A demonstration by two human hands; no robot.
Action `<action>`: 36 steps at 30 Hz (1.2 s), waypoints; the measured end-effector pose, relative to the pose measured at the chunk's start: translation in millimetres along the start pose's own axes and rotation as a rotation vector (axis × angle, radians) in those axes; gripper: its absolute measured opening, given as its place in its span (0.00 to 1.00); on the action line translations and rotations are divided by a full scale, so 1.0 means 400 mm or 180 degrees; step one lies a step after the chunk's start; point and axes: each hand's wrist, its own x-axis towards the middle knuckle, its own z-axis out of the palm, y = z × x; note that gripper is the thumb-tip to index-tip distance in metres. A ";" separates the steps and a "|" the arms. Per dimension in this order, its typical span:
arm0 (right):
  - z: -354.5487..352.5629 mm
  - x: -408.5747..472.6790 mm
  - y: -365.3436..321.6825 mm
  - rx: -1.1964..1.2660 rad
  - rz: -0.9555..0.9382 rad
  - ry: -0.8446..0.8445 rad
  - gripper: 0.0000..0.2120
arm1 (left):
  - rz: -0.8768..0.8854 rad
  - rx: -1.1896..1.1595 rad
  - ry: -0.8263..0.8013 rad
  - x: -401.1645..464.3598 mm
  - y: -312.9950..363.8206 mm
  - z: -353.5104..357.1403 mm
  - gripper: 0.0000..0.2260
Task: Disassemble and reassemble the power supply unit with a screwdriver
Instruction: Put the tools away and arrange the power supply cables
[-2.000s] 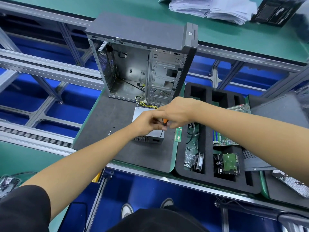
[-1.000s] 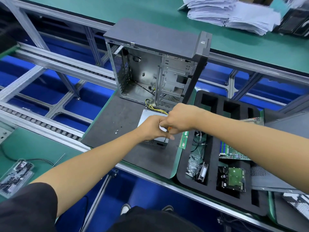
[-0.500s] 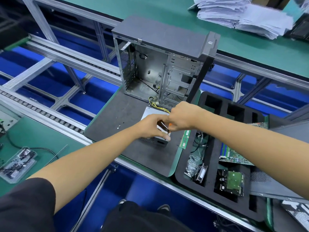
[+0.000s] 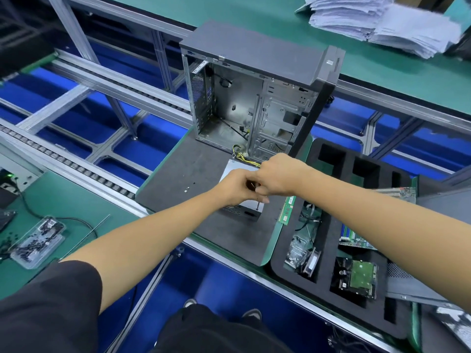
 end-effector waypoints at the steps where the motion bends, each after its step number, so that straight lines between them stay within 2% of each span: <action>1: 0.000 -0.002 0.000 0.0030 0.0030 0.0012 0.12 | -0.0065 0.0019 0.0004 0.004 -0.005 0.001 0.13; 8: -0.016 -0.006 0.020 0.0435 -0.0387 -0.0139 0.12 | 0.0065 -0.0183 -0.0005 -0.037 0.008 -0.003 0.12; 11: -0.076 0.053 0.000 0.0545 -0.0507 0.0079 0.16 | 0.0114 -0.0235 -0.0201 -0.093 -0.026 -0.093 0.19; 13: -0.125 0.119 -0.024 0.0670 -0.0491 0.0347 0.10 | 0.0097 0.0093 -0.0052 -0.163 -0.068 -0.203 0.21; 14: -0.148 0.163 -0.040 0.0653 -0.0471 0.0455 0.04 | 0.0052 0.0264 0.0076 -0.208 -0.101 -0.267 0.20; 15: -0.171 0.212 -0.063 0.0622 -0.0447 0.0541 0.03 | -0.0011 0.0387 0.0197 -0.260 -0.143 -0.332 0.17; 18: -0.229 0.369 -0.162 0.0611 -0.0420 0.0608 0.04 | -0.0611 0.0619 0.0665 -0.432 -0.298 -0.515 0.05; 23: -0.289 0.643 -0.372 0.0938 -0.0484 0.0565 0.05 | -0.2050 0.1138 0.1469 -0.741 -0.588 -0.780 0.08; 27: -0.337 0.811 -0.513 0.1477 -0.0395 0.0455 0.04 | -0.2884 0.1333 0.1413 -0.979 -0.765 -0.895 0.09; 30: -0.352 0.904 -0.587 0.1679 -0.0441 0.0394 0.02 | -0.3230 0.1290 0.1439 -1.071 -0.853 -0.922 0.11; 36: -0.325 0.987 -0.667 0.1768 -0.0557 0.0352 0.03 | -0.3365 0.0945 0.1598 -1.090 -0.973 -0.933 0.07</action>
